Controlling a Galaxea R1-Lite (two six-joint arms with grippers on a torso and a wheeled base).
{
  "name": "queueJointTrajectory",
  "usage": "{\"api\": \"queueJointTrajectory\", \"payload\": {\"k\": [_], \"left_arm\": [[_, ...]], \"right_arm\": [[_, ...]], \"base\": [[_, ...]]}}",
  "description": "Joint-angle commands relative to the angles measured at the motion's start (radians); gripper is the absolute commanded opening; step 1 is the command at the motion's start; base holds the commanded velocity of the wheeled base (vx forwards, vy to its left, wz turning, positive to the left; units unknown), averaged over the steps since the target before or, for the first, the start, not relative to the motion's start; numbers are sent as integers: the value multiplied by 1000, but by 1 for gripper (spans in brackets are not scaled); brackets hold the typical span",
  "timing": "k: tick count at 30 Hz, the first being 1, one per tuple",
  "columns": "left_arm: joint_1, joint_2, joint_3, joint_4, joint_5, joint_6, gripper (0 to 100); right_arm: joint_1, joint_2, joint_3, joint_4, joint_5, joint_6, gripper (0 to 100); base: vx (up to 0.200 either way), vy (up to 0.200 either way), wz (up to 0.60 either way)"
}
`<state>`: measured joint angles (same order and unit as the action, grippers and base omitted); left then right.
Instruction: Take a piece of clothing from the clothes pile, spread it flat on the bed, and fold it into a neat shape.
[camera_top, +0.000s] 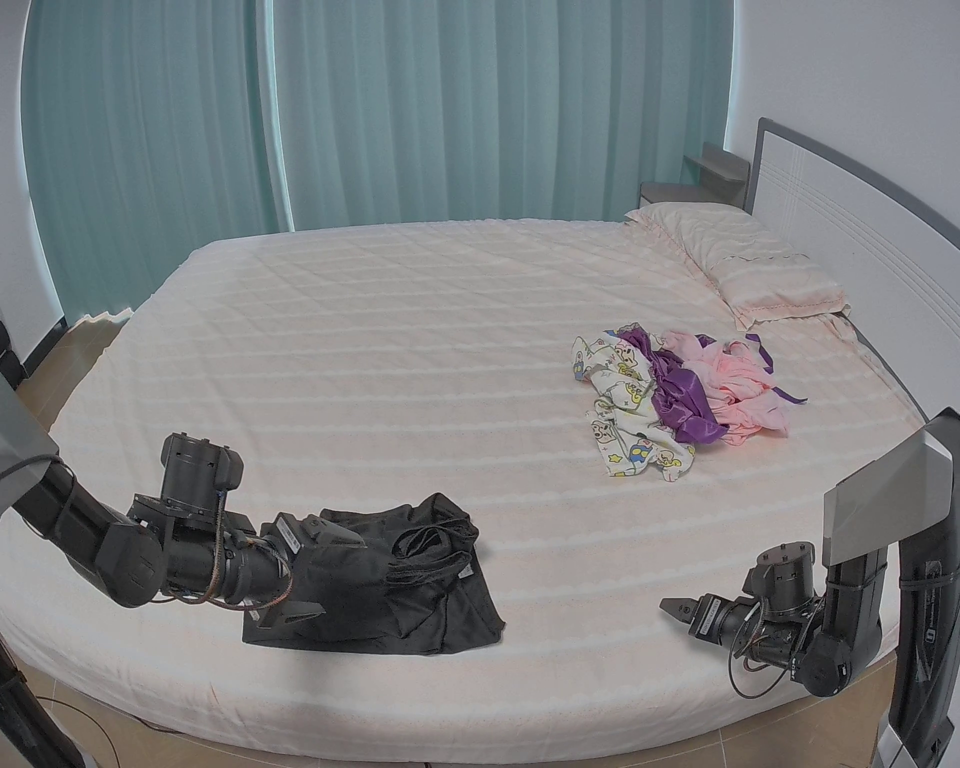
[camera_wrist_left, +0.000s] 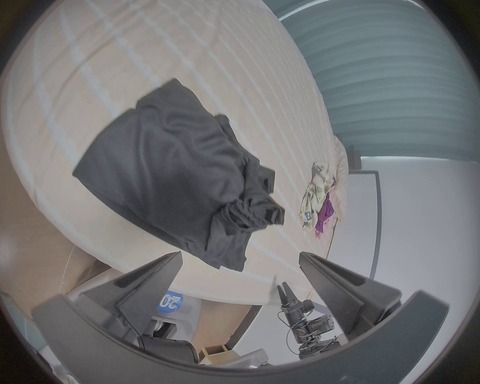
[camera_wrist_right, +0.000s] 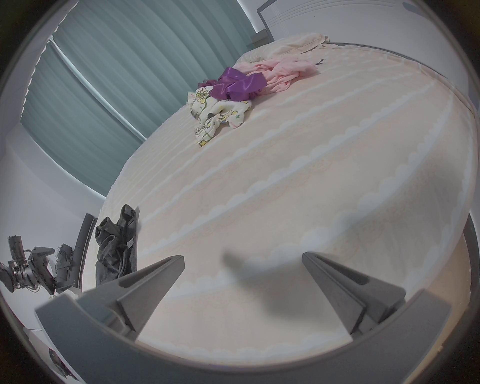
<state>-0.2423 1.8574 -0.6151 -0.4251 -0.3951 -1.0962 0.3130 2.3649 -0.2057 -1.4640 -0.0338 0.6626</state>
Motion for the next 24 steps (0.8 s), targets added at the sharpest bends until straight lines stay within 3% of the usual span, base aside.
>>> {"api": "queueJointTrajectory", "payload": {"k": [1, 14, 24], "left_arm": [[48, -6, 9, -1, -22, 2, 100], [61, 3, 14, -1, -31, 6, 100], [78, 8, 31, -18, -19, 4, 100]], "right_arm": [[3, 4, 2, -1, 0, 0, 100], [21, 8, 5, -4, -3, 2, 100], [20, 7, 5, -4, -3, 2, 100]], "base": [[0, 200, 0], [0, 200, 0], [0, 0, 0]]}}
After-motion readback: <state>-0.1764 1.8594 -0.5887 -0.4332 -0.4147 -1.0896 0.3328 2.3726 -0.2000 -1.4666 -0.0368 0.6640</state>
